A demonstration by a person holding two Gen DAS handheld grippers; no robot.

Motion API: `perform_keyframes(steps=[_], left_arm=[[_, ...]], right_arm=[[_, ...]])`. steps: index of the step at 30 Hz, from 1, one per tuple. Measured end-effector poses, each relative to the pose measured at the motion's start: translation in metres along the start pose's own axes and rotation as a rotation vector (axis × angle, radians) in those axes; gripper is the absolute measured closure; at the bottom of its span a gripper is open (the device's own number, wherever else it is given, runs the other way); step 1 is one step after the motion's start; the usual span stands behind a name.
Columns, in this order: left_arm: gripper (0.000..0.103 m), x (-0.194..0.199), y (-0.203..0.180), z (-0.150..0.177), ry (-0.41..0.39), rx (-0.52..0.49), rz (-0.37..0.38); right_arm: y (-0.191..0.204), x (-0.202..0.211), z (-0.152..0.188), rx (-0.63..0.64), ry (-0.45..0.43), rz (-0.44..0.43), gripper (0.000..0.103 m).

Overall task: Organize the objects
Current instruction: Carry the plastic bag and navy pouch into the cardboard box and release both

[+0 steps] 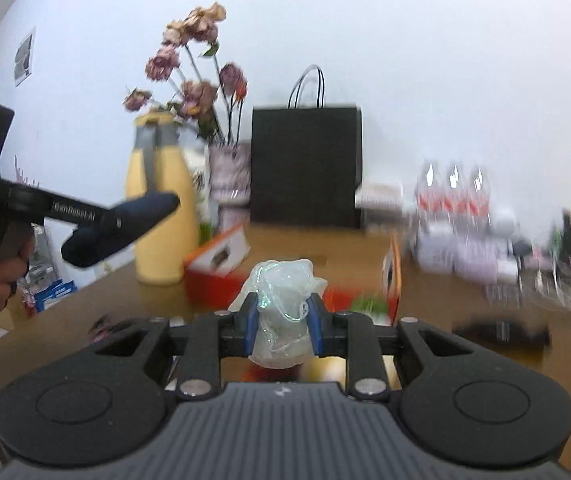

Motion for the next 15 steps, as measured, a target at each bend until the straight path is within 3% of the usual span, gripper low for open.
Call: perform_keyframes(steps=[3, 5, 8, 11, 13, 15], left_arm=[[0.044, -0.062, -0.001, -0.034, 0.046, 0.0, -0.035], [0.044, -0.108, -0.001, -0.049, 0.077, 0.001, -0.086], [0.044, -0.177, 0.005, -0.061, 0.134, 0.014, -0.122], [0.044, -0.238, 0.015, -0.058, 0.234, 0.049, -0.151], [0.043, -0.263, 0.021, -0.05, 0.279, 0.06, -0.183], [0.042, -0.277, 0.025, -0.042, 0.314, 0.055, -0.187]], right_arm=[[-0.028, -0.07, -0.048, 0.011, 0.035, 0.008, 0.078], [-0.043, -0.13, -0.067, 0.062, 0.09, 0.068, 0.077], [-0.072, -0.228, -0.075, 0.047, 0.229, 0.13, 0.077], [-0.099, -0.302, -0.063, -0.008, 0.302, 0.163, 0.075], [-0.106, -0.334, -0.05, -0.017, 0.311, 0.177, 0.068], [-0.11, -0.356, -0.038, -0.02, 0.318, 0.202, 0.042]])
Point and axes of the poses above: each gripper's, at about its wrist camera, not at the fingertips, and x roughly against the way its jaws point, y to its left, z to its underside, the point moved 1 cm from there along -x, roughly the way its jaws point, and after that the axes turned 1 degree about x, right-handed, at the moved point
